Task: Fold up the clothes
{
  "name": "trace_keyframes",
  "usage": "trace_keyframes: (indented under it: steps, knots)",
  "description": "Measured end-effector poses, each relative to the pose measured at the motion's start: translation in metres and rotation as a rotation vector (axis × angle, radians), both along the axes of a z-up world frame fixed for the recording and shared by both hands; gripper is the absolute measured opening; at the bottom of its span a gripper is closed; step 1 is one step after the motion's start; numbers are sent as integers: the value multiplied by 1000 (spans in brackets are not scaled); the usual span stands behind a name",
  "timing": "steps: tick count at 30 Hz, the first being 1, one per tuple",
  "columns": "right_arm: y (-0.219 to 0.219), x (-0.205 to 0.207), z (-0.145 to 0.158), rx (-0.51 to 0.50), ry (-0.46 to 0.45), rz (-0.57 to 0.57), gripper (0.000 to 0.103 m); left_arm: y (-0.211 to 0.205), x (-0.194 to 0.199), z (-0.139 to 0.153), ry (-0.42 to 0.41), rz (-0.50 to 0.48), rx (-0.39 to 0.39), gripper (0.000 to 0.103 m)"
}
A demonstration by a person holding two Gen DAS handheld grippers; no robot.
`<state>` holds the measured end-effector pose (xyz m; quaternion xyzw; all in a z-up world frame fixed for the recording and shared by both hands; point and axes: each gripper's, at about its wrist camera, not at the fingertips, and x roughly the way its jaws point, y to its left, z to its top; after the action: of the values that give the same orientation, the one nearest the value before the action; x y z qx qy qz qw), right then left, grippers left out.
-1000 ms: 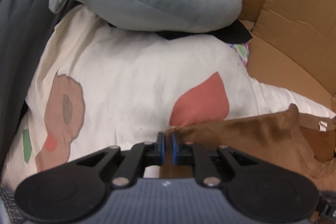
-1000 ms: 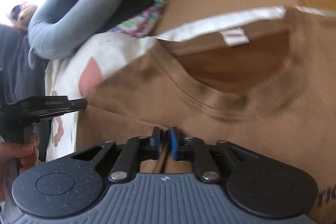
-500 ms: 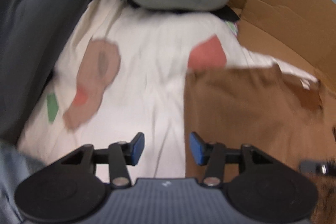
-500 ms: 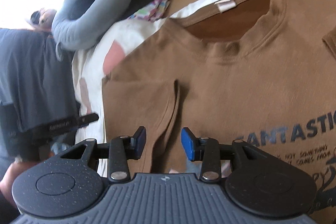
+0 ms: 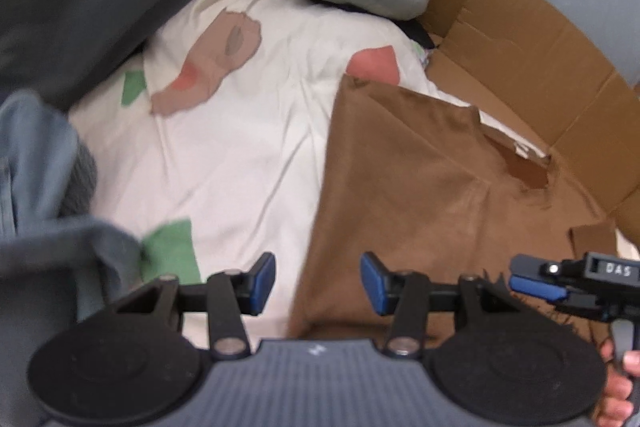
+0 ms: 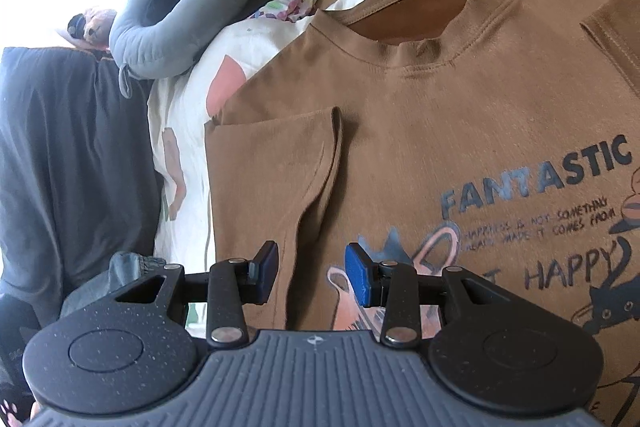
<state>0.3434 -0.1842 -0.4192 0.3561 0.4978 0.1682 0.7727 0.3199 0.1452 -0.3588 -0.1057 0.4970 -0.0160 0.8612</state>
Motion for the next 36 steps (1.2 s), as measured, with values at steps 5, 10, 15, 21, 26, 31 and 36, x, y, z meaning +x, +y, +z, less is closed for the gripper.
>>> trace_keyframes:
  steps: [5,10,15,21,26,31,36]
  knots:
    - [2,6,-1,3,-18,24,44,-5,-24,-16,9,34,-84,51]
    - [5,12,0,3,-32,45,36,-10,-30,-44,53,70,-183,51]
    - [5,14,7,-9,-44,57,36,-15,-32,-61,39,83,-257,55]
    - [5,6,3,-18,-18,59,36,-18,-34,-69,-57,88,-288,55]
    - [7,-3,-4,-19,3,62,36,-20,-29,-72,-112,88,-328,55]
    - [8,-5,-8,-8,10,53,36,-18,-24,-75,-130,130,-387,53]
    - [7,0,-9,15,5,30,36,-14,-27,-73,-114,149,-493,36]
